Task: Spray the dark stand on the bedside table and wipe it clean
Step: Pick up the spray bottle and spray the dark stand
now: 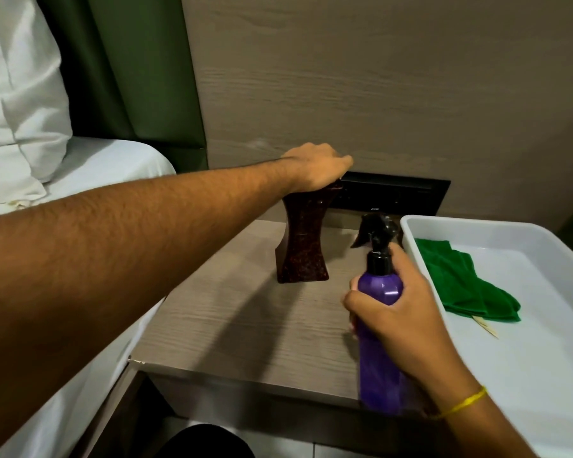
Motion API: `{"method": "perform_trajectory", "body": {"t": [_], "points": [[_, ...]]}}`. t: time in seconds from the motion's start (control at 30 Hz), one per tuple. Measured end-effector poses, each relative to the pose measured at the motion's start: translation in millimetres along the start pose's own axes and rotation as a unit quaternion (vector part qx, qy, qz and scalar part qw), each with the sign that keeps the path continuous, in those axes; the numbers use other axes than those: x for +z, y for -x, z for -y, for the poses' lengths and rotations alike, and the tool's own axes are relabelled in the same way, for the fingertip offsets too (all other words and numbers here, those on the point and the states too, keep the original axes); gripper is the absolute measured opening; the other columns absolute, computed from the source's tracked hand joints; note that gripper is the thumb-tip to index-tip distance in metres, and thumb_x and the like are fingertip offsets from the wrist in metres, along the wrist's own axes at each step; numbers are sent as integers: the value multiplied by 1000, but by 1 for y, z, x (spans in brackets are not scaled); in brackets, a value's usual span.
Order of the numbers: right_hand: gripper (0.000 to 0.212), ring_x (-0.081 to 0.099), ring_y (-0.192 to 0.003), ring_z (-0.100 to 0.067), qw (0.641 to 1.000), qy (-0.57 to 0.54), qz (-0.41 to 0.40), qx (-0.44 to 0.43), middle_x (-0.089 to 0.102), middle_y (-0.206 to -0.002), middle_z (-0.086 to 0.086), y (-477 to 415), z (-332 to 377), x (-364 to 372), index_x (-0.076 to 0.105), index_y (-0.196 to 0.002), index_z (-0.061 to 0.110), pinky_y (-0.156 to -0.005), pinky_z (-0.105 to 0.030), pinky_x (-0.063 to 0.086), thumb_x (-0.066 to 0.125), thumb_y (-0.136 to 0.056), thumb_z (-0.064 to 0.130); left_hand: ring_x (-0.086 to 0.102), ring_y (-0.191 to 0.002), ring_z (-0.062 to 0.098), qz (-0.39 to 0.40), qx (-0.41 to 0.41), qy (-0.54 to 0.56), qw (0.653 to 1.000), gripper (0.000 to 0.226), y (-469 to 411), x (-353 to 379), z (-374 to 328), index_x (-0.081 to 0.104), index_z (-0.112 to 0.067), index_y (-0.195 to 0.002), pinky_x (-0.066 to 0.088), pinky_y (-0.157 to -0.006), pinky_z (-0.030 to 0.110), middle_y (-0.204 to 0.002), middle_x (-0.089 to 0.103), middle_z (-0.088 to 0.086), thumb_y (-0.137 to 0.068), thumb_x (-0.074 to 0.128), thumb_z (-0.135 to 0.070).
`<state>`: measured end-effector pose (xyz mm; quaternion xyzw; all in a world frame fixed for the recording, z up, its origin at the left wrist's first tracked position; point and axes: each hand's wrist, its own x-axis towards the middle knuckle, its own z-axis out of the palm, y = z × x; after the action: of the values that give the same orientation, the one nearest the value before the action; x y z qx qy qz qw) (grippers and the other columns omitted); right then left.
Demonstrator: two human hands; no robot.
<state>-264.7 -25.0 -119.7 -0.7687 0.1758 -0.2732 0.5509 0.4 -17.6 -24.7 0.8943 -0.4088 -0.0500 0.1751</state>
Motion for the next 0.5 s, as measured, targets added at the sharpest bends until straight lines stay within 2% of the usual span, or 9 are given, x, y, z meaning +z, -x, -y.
{"method": "perform_trajectory", "body": {"t": [0.03, 0.1, 0.17, 0.23, 0.3, 0.37, 0.4, 0.47, 0.5], "points": [[65, 76, -84, -16, 1000, -7, -11, 14, 73, -105, 15, 4, 3, -7, 60, -121, 50, -67, -31, 65, 84, -77, 10, 64, -109, 26, 2, 2, 1, 1000, 58, 0, 0, 0, 75, -26, -127, 46, -90, 39, -128, 72, 4, -104, 34, -60], [75, 76, -91, -20, 998, -30, -55, 29, 70, -119, 8, 13, 10, -25, 56, -141, 35, -66, -31, 67, 85, -75, 14, 65, -107, 27, 3, 3, 2, 1000, 57, -1, 0, 3, 77, -27, -121, 48, -91, 39, -124, 72, 4, -104, 34, -61], [55, 77, -82, -15, 990, -15, -140, -19, 75, -109, 6, 22, 17, -51, 64, -127, 28, -66, -31, 68, 84, -78, 13, 66, -107, 29, 4, 7, 6, 1000, 56, -3, 1, 2, 77, -26, -116, 50, -94, 40, -122, 73, 6, -104, 35, -60], [48, 74, -79, -18, 970, 30, -233, -68, 75, -105, -1, 24, 17, -86, 67, -122, 23, -72, -31, 65, 85, -78, 23, 66, -109, 32, 5, 14, 2, 1000, 54, -2, 0, 1, 78, -24, -115, 52, -100, 43, -122, 73, 8, -106, 35, -57], [61, 70, -74, -18, 957, 16, -285, -50, 71, -97, -9, 24, 10, -124, 66, -123, 13, -78, -38, 62, 83, -77, 49, 65, -113, 35, 9, 26, -11, 1000, 52, -2, 0, -1, 77, -22, -116, 51, -103, 46, -125, 72, 10, -108, 36, -52], [92, 68, -62, -12, 940, 19, -341, -4, 68, -91, -19, 21, -13, -157, 64, -119, -2, -78, -43, 62, 78, -70, 75, 65, -113, 36, 6, 27, -14, 1000, 51, -4, 0, 2, 78, -23, -114, 51, -102, 45, -125, 73, 10, -109, 37, -52], [86, 69, -60, -9, 934, 12, -357, 0, 69, -93, -22, 21, -18, -164, 64, -116, -3, -73, -36, 63, 78, -74, 71, 66, -111, 35, 4, 22, -6, 1000, 51, -5, 0, 3, 79, -25, -112, 52, -101, 44, -124, 73, 10, -107, 38, -56], [40, 70, -59, -4, 927, 34, -373, -13, 70, -97, -25, 24, -29, -169, 68, -106, 5, -63, -18, 59, 79, -85, 36, 67, -109, 35, 4, 17, 3, 1000, 53, -6, 1, 5, 79, -28, -109, 53, -100, 44, -122, 74, 9, -104, 38, -60], [19, 71, -59, -3, 923, 73, -378, -18, 70, -98, -27, 24, -36, -170, 68, -101, 12, -61, -14, 58, 77, -86, 21, 67, -110, 35, 6, 19, 3, 1000, 53, -7, 1, 6, 80, -28, -108, 53, -101, 44, -122, 74, 9, -103, 38, -61]]}}
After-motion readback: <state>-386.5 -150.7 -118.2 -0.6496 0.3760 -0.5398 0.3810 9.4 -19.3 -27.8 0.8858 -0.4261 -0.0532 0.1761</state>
